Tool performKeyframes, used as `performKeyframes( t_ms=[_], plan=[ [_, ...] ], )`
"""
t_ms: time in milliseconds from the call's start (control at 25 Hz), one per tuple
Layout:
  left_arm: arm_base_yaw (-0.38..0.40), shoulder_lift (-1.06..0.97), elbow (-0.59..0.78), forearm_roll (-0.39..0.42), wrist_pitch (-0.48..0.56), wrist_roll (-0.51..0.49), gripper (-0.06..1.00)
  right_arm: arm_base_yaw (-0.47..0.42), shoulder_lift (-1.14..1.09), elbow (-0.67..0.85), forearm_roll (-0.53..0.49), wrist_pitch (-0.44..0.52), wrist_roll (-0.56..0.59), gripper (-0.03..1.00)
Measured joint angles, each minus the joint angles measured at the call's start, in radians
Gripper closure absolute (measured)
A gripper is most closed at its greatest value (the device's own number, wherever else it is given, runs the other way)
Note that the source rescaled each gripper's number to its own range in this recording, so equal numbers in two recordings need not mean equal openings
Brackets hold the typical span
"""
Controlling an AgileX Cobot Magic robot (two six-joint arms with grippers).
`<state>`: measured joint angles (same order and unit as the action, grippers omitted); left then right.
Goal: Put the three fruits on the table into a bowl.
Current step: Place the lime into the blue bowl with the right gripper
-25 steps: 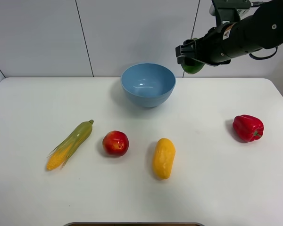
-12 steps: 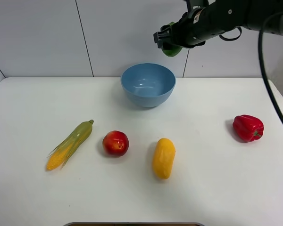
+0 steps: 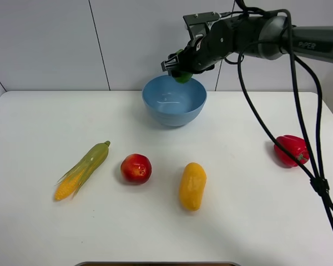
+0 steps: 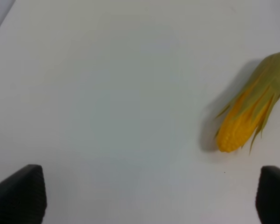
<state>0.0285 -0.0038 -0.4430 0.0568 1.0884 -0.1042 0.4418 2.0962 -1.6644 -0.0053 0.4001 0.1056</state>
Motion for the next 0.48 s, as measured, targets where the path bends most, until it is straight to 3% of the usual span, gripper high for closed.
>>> performKeyframes(
  t_ms=[480],
  plan=[
    [0.000,0.000,0.000,0.000,0.000,0.000,-0.06,0.000,0.136,-0.004,0.011,-0.073,-0.001,0.64]
  ],
)
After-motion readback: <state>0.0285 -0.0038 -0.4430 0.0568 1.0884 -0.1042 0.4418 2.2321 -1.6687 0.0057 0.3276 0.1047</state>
